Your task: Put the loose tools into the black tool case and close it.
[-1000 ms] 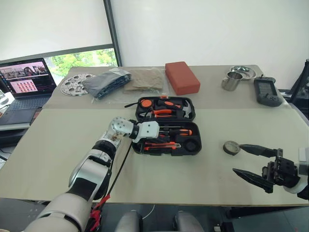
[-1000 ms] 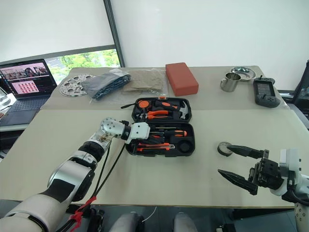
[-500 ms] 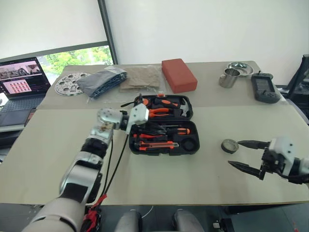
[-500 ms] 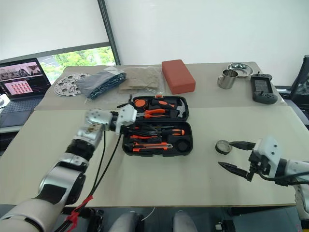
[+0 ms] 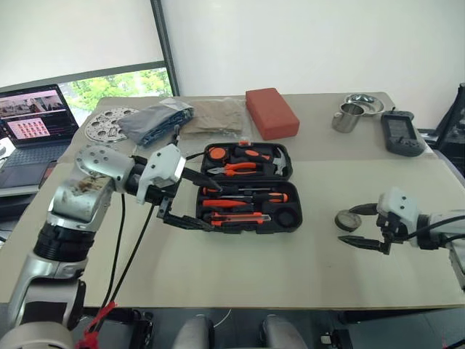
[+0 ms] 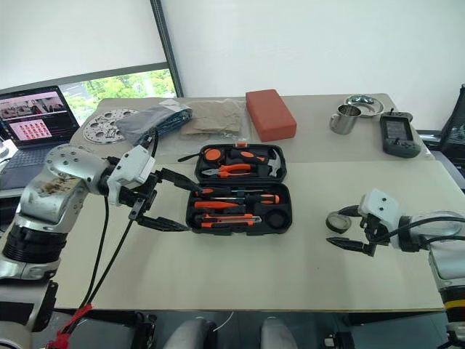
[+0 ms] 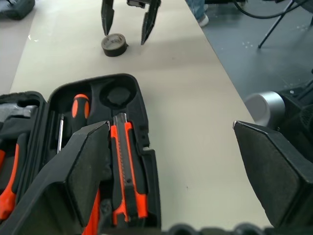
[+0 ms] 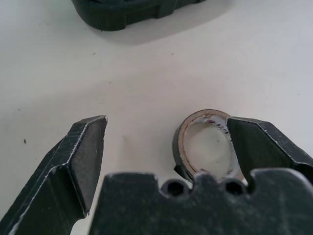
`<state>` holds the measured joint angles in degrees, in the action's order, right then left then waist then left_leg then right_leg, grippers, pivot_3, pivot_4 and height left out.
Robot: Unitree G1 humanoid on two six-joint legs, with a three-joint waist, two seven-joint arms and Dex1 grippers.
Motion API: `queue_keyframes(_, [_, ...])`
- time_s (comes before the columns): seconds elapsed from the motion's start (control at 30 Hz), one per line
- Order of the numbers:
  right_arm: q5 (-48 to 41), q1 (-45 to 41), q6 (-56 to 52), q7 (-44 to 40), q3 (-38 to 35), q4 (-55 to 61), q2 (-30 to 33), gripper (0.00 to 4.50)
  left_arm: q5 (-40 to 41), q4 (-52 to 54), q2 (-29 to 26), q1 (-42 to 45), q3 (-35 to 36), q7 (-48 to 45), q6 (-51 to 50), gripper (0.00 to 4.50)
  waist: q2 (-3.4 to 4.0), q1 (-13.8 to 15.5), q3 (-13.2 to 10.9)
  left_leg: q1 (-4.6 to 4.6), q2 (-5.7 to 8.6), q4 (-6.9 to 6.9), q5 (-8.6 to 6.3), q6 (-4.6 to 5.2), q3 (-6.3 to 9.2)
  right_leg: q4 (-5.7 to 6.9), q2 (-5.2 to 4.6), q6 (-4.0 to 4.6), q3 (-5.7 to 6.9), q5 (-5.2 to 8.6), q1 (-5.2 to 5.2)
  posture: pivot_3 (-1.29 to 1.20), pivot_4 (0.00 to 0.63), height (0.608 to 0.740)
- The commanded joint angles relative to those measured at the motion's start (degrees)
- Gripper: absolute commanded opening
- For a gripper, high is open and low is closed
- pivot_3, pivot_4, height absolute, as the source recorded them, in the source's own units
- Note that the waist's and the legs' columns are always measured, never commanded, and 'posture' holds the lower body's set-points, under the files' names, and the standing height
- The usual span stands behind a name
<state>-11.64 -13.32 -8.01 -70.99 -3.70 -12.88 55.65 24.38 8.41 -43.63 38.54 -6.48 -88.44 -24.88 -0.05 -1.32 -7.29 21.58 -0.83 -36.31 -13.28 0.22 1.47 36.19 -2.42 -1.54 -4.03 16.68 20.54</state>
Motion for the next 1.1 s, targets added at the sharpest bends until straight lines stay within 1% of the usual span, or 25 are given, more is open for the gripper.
queue_keyframes(0.03, [2.0,-3.9,0.8,-0.8,1.5,-3.1,0.9,3.71,3.0,4.2,-0.6,0.6,1.7,1.8,-1.8,4.5,0.01,0.1,0.0,-0.01,0.0,0.0,0.0,0.0,-0.01,0.0,0.0,0.0,0.0,0.0,0.0,0.0,0.15,0.707])
queue_keyframes(0.07, [2.7,-4.9,1.0,-0.8,2.3,-4.3,0.9,3.33,3.4,4.9,-0.6,0.5,1.8,2.3,-2.1,4.5,0.01,0.1,0.0,0.0,0.01,0.0,0.0,0.0,-0.02,0.0,-0.01,0.0,-0.01,0.0,0.0,0.0,0.15,0.707])
queue_keyframes(0.13, [3.9,-6.3,2.0,-1.0,3.4,-6.2,0.9,2.72,4.1,5.7,-0.8,0.3,1.8,3.1,-2.6,4.5,0.01,0.2,0.0,-0.02,0.0,0.01,0.0,0.0,-0.02,0.0,0.0,0.02,0.0,-0.01,0.0,0.0,0.15,0.707])
queue_keyframes(0.2, [3.8,-7.1,2.2,-1.5,3.5,-7.1,0.7,1.97,4.6,6.4,-1.0,0.0,1.8,3.8,-2.8,4.5,0.02,0.2,0.0,-0.02,0.0,0.02,0.0,0.0,-0.02,0.0,0.01,0.03,0.0,-0.01,0.01,0.0,0.15,0.707])
queue_keyframes(0.23, [3.8,-7.3,2.3,-1.8,3.5,-7.3,0.6,1.8,4.7,6.7,-1.1,-0.1,1.9,4.1,-2.9,4.5,0.02,0.2,0.0,-0.02,0.0,0.02,0.0,0.0,-0.02,0.0,0.01,0.04,0.0,-0.01,0.01,0.0,0.15,0.707])
queue_keyframes(0.27, [3.8,-7.4,2.4,-1.9,3.6,-7.4,0.6,1.29,4.8,6.9,-1.1,-0.3,1.9,4.4,-2.9,4.5,0.02,0.2,0.0,-0.02,0.0,0.02,0.0,0.0,-0.02,0.0,0.01,0.04,0.0,-0.01,0.01,0.0,0.15,0.707])
queue_keyframes(0.37, [3.7,-7.3,2.5,-2.5,3.7,-7.4,0.8,0.26,5.2,7.0,-1.5,-0.6,1.9,4.9,-2.8,4.5,0.03,0.2,0.0,-0.02,0.0,0.01,0.0,0.0,-0.02,0.01,0.0,0.04,-0.01,-0.02,0.01,0.0,0.15,0.707])
queue_keyframes(0.4, [3.7,-7.2,2.6,-2.8,3.7,-7.3,0.9,0.06,5.4,7.0,-1.5,-0.7,1.9,5.0,-2.8,4.5,0.04,0.2,0.0,-0.02,0.0,0.01,0.0,0.0,-0.02,0.01,0.01,0.04,-0.01,-0.02,0.01,0.0,0.15,0.707])
queue_keyframes(0.67, [2.3,-7.9,1.2,-3.8,2.9,-3.7,1.0,0.06,6.5,7.5,-2.4,-1.8,2.4,6.2,-3.2,4.5,0.06,0.2,0.0,-0.04,0.0,0.02,0.0,0.0,-0.03,0.02,0.01,0.04,-0.01,-0.02,0.01,0.0,0.15,0.707])
queue_keyframes(0.8, [-0.3,-9.9,-4.0,-3.9,3.2,4.4,-0.5,0.06,7.2,8.4,-4.1,-3.8,4.3,7.6,-4.2,4.5,0.13,-0.2,0.0,-0.08,-0.03,0.03,0.0,0.0,-0.02,0.06,0.02,0.04,-0.02,-0.01,0.02,0.0,0.15,0.707])
queue_keyframes(1.0, [-1.5,-12.9,-10.0,-3.0,8.0,13.5,-5.2,0.06,8.3,10.7,-7.3,-9.6,8.2,10.9,-6.1,4.5,0.05,-0.6,-0.1,-0.17,-0.08,0.09,0.0,0.0,0.04,0.09,0.05,0.03,0.02,0.0,0.0,0.0,0.15,0.707])
queue_keyframes(1.1, [-0.7,-15.2,-11.7,-2.9,11.5,14.7,-7.9,0.06,9.7,13.2,-8.6,-13.0,11.0,13.2,-8.0,4.5,0.03,-0.7,-0.1,-0.16,-0.1,0.09,0.0,0.0,0.06,0.06,-0.03,0.05,0.01,-0.01,0.01,0.0,0.15,0.707])
